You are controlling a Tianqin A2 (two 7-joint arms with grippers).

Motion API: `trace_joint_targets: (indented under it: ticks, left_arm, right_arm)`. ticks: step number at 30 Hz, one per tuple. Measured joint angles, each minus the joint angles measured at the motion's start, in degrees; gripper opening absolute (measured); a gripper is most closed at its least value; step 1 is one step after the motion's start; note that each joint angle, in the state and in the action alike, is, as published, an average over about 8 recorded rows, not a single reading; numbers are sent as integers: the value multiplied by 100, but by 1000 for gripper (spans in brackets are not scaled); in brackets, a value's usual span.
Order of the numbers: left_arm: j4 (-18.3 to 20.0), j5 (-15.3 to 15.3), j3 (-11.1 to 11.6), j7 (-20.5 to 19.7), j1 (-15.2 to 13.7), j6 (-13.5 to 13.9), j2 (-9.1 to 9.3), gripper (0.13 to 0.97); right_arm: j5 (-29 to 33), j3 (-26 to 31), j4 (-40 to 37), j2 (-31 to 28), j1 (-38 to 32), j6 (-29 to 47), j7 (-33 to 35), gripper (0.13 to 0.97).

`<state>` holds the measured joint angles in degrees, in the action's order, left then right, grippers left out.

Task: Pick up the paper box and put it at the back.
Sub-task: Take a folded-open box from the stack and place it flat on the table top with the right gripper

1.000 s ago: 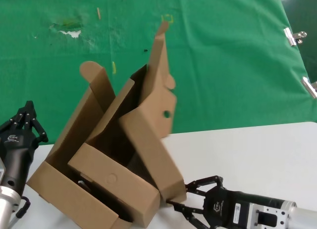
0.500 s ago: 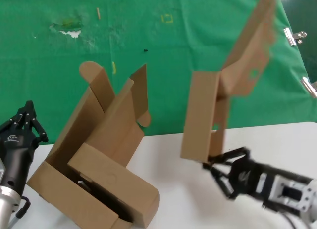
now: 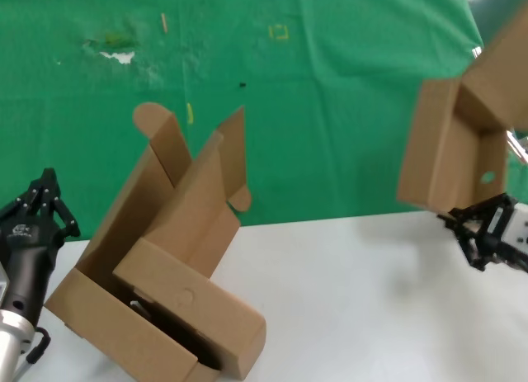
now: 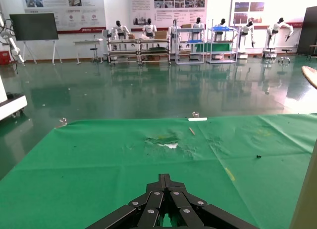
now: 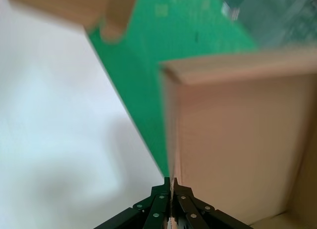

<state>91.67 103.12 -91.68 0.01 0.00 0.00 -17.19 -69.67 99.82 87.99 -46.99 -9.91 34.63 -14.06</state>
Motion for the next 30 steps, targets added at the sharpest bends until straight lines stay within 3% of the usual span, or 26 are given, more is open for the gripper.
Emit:
trace_joint_targets:
  ticks: [6, 12, 22, 30]
  left_arm:
    - [0, 0, 0, 0, 0, 0, 0, 140]
    - [0, 0, 0, 0, 0, 0, 0, 140]
    - [0, 0, 0, 0, 0, 0, 0, 140]
    - [0, 0, 0, 0, 0, 0, 0, 140]
  right_arm:
    - [1403, 350, -689, 317, -819, 491, -516, 138]
    - [2256, 667, -1245, 886, -1483, 794, -605, 138]
    - [2869, 957, -1965, 1717, -2184, 854, -538, 138]
    - [2927, 1081, -2254, 1973, -2469, 839, -275, 137]
